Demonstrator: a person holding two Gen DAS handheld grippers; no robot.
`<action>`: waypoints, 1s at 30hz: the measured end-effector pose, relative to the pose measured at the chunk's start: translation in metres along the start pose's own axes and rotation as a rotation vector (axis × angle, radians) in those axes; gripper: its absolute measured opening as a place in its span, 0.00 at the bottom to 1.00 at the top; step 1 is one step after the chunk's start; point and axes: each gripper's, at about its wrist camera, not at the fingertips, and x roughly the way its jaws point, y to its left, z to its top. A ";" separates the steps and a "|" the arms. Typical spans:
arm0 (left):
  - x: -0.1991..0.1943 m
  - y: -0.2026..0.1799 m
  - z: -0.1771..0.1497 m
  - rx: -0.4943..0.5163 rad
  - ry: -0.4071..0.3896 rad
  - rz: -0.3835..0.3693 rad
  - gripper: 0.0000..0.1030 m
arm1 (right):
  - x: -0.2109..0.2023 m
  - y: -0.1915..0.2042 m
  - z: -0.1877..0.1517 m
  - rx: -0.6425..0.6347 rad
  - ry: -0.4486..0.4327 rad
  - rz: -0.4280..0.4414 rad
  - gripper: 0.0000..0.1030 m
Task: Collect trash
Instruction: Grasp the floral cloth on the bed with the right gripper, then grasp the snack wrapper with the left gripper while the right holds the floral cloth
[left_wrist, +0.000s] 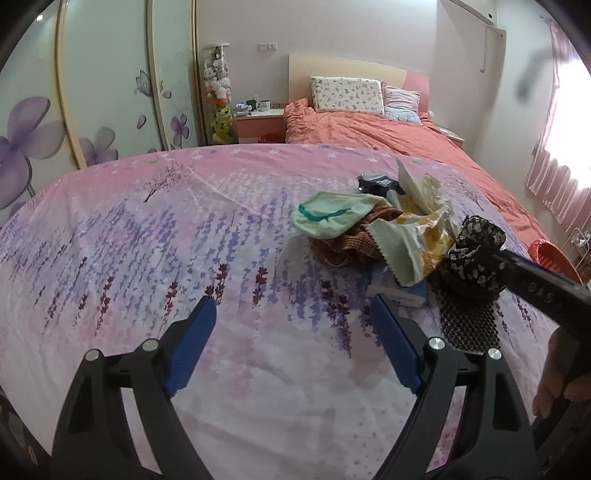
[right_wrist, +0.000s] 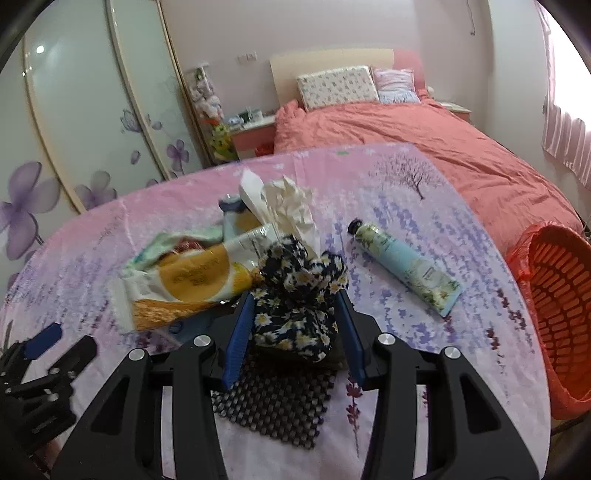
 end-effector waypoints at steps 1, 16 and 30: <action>0.000 0.001 -0.001 -0.003 0.001 -0.002 0.81 | 0.003 0.000 -0.002 -0.006 0.009 0.000 0.17; 0.003 -0.025 0.011 0.001 -0.014 -0.071 0.75 | -0.042 -0.036 -0.005 0.025 -0.119 -0.142 0.05; 0.022 -0.084 0.014 0.089 0.069 -0.275 0.39 | -0.029 -0.064 -0.027 0.057 -0.044 -0.209 0.05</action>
